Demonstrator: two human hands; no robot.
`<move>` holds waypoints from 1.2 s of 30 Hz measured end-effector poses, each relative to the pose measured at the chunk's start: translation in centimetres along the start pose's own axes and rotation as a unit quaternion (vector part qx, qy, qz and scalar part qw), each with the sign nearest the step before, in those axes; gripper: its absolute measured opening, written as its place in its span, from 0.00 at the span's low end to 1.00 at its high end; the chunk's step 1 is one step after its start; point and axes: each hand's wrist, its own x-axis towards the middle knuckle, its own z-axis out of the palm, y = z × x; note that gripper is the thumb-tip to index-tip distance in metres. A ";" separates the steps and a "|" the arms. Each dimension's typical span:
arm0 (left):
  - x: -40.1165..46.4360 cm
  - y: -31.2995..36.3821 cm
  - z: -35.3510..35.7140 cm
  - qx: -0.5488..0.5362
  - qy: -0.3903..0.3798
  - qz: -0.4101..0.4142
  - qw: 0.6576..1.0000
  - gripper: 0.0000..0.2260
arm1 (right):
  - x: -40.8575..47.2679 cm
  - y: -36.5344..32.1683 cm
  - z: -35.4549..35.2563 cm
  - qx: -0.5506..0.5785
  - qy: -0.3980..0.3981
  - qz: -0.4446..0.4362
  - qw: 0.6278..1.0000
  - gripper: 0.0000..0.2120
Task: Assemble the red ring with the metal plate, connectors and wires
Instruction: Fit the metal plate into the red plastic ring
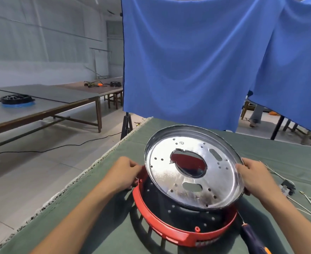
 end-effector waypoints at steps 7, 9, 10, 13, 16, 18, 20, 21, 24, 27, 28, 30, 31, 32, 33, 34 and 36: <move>0.1 -0.1 1.4 -0.077 0.044 0.020 0.996 0.18 | 0.1 -0.2 0.1 0.027 0.009 0.052 0.998 0.15; 0.0 0.1 1.2 -0.090 0.007 0.012 0.996 0.11 | -0.1 -0.3 -0.3 0.076 0.000 0.100 0.992 0.16; -0.1 0.1 1.1 -0.063 -0.006 0.014 0.998 0.08 | -0.2 -0.3 -0.6 0.100 -0.006 0.120 0.988 0.16; -0.2 0.1 1.0 -0.012 -0.012 0.013 1.000 0.10 | -0.5 -0.5 -1.5 0.141 -0.029 0.166 0.976 0.17; -0.1 0.1 1.4 0.016 0.046 0.025 0.999 0.09 | -0.7 -0.8 -2.1 0.160 -0.059 0.193 0.966 0.16; 0.2 -0.1 1.4 0.016 0.097 0.035 0.995 0.09 | -0.8 -0.8 -2.4 0.178 -0.080 0.197 0.961 0.11; 0.5 -0.4 1.0 -0.033 0.141 0.033 0.989 0.10 | -0.8 -0.8 -2.4 0.193 -0.091 0.203 0.956 0.07; 0.7 -0.6 0.7 -0.062 0.160 0.028 0.985 0.10 | -0.7 -0.6 -2.5 0.198 -0.090 0.201 0.955 0.10; 0.8 -0.6 0.1 -0.136 0.193 0.012 0.972 0.10 | -0.8 -0.8 -2.3 0.218 -0.071 0.199 0.953 0.10; 0.7 -0.4 0.1 -0.213 0.199 -0.006 0.957 0.05 | -1.0 -1.3 -2.1 0.225 -0.040 0.184 0.956 0.13; 0.6 -0.3 0.1 -0.248 0.189 -0.018 0.950 0.05 | -0.9 -1.3 -1.9 0.224 -0.023 0.177 0.958 0.15; 0.4 -0.2 0.1 -0.313 0.159 -0.043 0.935 0.04 | -0.8 -1.5 -1.7 0.205 0.009 0.164 0.965 0.15; 0.3 -0.2 0.0 -0.333 0.148 -0.051 0.930 0.03 | -0.8 -1.6 -1.6 0.194 0.020 0.157 0.968 0.14; 0.3 -0.1 0.0 -0.350 0.140 -0.056 0.925 0.03 | -0.8 -1.6 -1.5 0.188 0.031 0.148 0.970 0.14; 0.3 -0.1 0.0 -0.364 0.130 -0.059 0.920 0.02 | -0.8 -1.6 -1.4 0.184 0.041 0.139 0.972 0.15; 0.3 -0.1 0.0 -0.375 0.120 -0.062 0.917 0.03 | -0.8 -1.5 -1.3 0.178 0.050 0.130 0.974 0.15; 0.3 0.0 0.2 -0.395 0.099 -0.070 0.911 0.04 | -0.7 -1.2 -1.0 0.161 0.056 0.113 0.979 0.14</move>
